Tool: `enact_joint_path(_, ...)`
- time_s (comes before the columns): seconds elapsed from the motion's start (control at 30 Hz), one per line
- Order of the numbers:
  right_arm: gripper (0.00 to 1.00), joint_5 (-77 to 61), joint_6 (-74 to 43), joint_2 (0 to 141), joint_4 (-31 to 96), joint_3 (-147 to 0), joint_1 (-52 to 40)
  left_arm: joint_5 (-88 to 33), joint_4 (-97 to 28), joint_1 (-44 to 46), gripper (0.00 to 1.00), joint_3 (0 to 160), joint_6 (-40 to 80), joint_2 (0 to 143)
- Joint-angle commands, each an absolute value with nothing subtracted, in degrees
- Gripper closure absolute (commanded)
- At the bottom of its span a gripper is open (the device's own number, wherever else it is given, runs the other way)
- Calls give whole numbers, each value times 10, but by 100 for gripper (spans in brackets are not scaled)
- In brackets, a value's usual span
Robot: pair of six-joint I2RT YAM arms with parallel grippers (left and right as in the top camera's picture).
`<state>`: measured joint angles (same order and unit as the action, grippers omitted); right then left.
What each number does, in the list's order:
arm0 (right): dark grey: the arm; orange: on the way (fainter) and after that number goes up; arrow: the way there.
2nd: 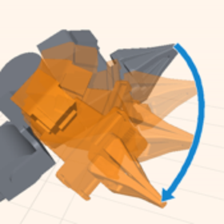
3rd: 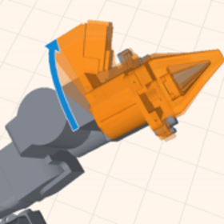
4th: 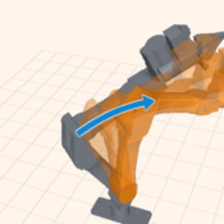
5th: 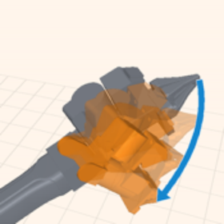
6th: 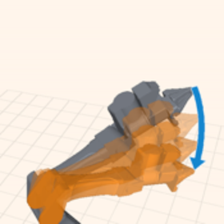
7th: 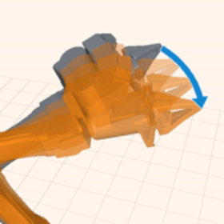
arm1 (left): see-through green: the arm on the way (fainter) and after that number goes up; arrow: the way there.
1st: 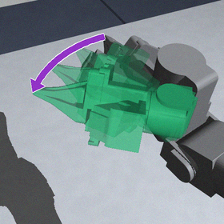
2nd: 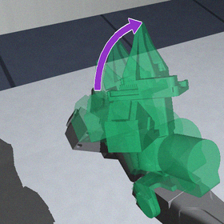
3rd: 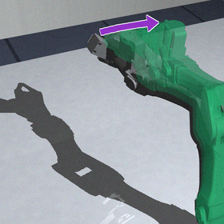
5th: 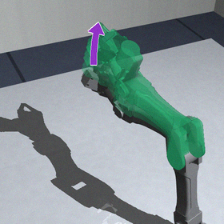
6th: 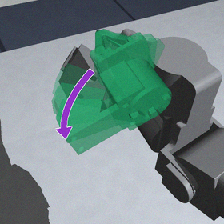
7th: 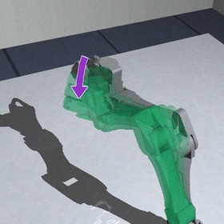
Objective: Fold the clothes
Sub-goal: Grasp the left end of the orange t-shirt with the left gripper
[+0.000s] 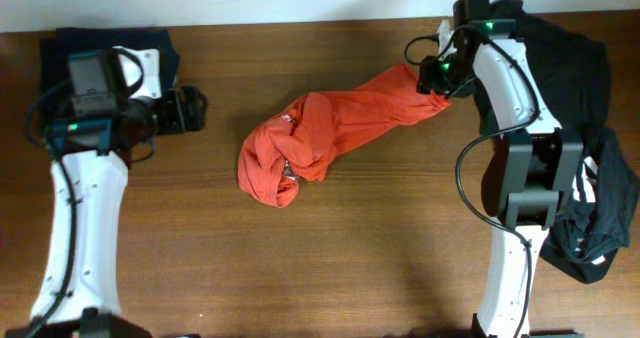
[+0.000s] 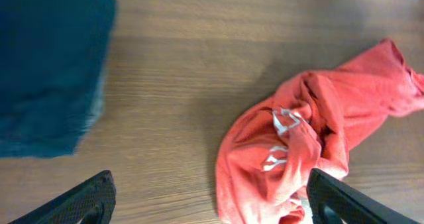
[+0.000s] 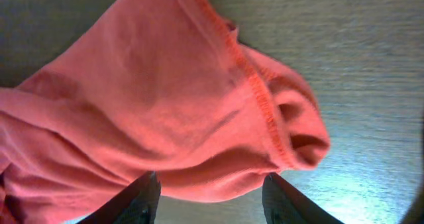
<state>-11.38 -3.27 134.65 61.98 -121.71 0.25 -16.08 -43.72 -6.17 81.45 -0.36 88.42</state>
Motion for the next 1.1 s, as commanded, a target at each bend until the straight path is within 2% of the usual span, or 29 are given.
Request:
enact_joint_path(0.0,45,-124,-19,1349,633,-1221,-11,-171,-427,-15,11,824,-31,939)
enact_joint_path(0.23,45,-124,-19,1349,643,-1221,-7,-178,-422,66,22,824,-72,1033)
enact_joint_path(0.4,45,-124,-19,1349,643,-1221,-6,-195,-455,105,39,824,-118,1049)
enact_joint_path(0.63,44,-124,-19,1349,642,-1221,-6,-124,-533,112,41,823,-123,1049)
enact_joint_path(0.7,44,-124,-19,1349,642,-1221,-6,-121,-528,113,42,815,-123,1049)
enact_joint_path(0.77,44,-124,-19,1349,642,-1221,-6,-119,-514,112,48,802,-123,1049)
enact_joint_path(0.93,44,-124,-19,1349,642,-1221,-6,-115,-440,113,50,758,-105,1049)
enact_joint_path(1.07,44,-124,-19,1349,642,-1221,-6,-115,-423,112,62,747,-97,1050)
